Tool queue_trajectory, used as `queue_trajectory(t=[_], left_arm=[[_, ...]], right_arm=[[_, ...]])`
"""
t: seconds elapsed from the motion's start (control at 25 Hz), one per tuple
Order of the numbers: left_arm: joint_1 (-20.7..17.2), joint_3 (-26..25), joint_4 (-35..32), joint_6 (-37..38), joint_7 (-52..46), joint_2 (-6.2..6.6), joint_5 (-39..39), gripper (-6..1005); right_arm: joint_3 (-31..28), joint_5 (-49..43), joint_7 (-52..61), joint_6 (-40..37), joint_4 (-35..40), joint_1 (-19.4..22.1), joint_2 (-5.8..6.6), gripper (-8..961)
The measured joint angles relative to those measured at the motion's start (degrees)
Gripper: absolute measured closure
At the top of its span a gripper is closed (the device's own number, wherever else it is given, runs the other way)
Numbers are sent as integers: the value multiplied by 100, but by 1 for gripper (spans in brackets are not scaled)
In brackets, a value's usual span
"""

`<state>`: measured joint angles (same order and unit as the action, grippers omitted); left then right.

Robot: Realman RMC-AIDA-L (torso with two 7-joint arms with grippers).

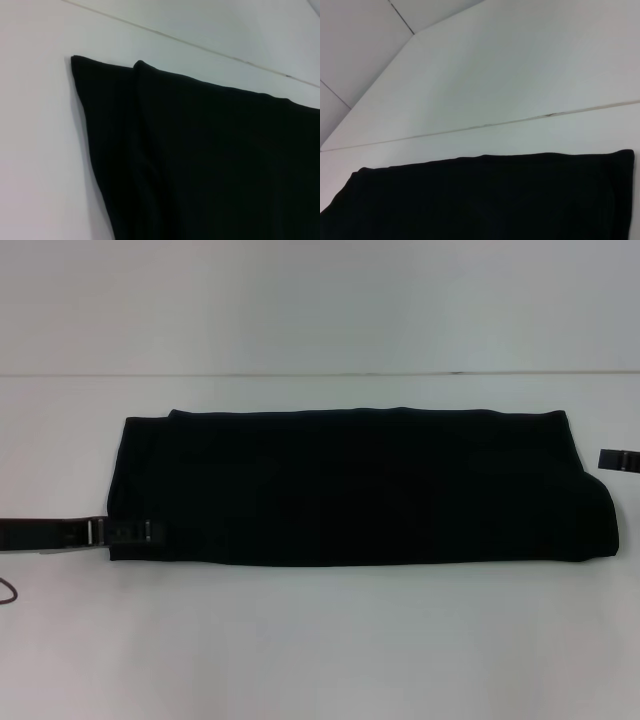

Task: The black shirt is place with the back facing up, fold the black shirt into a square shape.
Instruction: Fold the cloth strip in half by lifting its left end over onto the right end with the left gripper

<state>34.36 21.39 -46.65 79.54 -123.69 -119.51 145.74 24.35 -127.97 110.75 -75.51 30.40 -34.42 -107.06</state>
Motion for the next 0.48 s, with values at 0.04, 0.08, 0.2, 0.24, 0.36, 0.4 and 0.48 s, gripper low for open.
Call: queue_trajectory(t=[0.04, 0.08, 0.2, 0.24, 0.36, 0.4, 0.48], left_arm=[[2, 14, 3, 0, 0, 0, 12, 126], [5, 30, 5, -3, 1, 0, 28, 126], [11, 44, 7, -8, 2, -1, 50, 126], [11, 46, 7, -9, 2, -1, 51, 126], [11, 47, 7, -7, 3, -2, 53, 126], [13, 49, 7, -6, 3, -2, 53, 126], [16, 50, 7, -4, 3, -2, 55, 126]], right_arm=[[0, 0, 0, 8, -2, -2, -2, 215], [0, 0, 0, 10, -3, -3, -3, 215], [0, 0, 0, 11, -5, -4, -6, 216], [0, 0, 0, 11, -5, -4, -6, 216], [0, 0, -1, 11, -8, -4, -7, 216], [0, 0, -1, 11, -8, -4, -7, 216], [0, 0, -1, 11, -8, -4, -7, 216]])
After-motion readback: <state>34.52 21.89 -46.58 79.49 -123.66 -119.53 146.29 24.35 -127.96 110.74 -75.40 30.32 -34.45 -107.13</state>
